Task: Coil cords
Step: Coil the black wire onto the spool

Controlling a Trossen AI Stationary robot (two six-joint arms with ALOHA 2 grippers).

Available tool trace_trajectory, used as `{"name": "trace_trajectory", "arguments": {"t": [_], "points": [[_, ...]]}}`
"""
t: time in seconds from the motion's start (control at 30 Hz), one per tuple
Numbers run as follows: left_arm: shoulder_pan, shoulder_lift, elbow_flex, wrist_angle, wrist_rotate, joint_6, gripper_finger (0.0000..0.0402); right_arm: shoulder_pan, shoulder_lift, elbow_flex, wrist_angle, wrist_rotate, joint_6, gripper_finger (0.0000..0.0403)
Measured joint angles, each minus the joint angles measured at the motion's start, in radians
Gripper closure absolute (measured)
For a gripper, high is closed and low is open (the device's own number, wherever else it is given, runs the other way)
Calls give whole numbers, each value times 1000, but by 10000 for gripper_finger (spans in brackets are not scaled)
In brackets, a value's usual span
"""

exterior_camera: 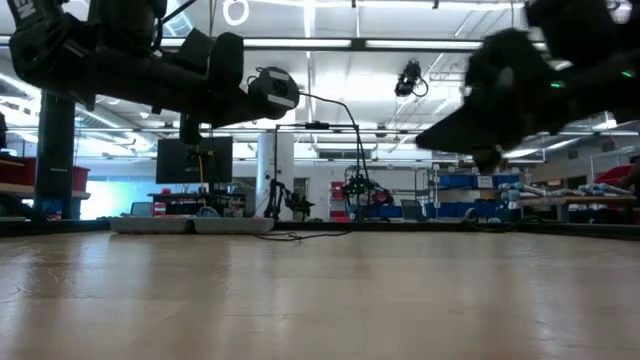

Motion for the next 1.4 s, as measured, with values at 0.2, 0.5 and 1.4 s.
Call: {"name": "trace_trajectory", "arguments": {"t": [0.2, 0.5, 1.4], "points": [[-7, 0, 8, 10, -1, 47, 402, -41, 56, -145, 338, 248, 132, 400], [-6, 0, 8, 19, -22, 51, 402, -128, 210, 75, 339, 96, -103, 340], [-7, 0, 9, 15, -8, 80, 402, -130, 215, 259, 80, -76, -205, 363]]}}
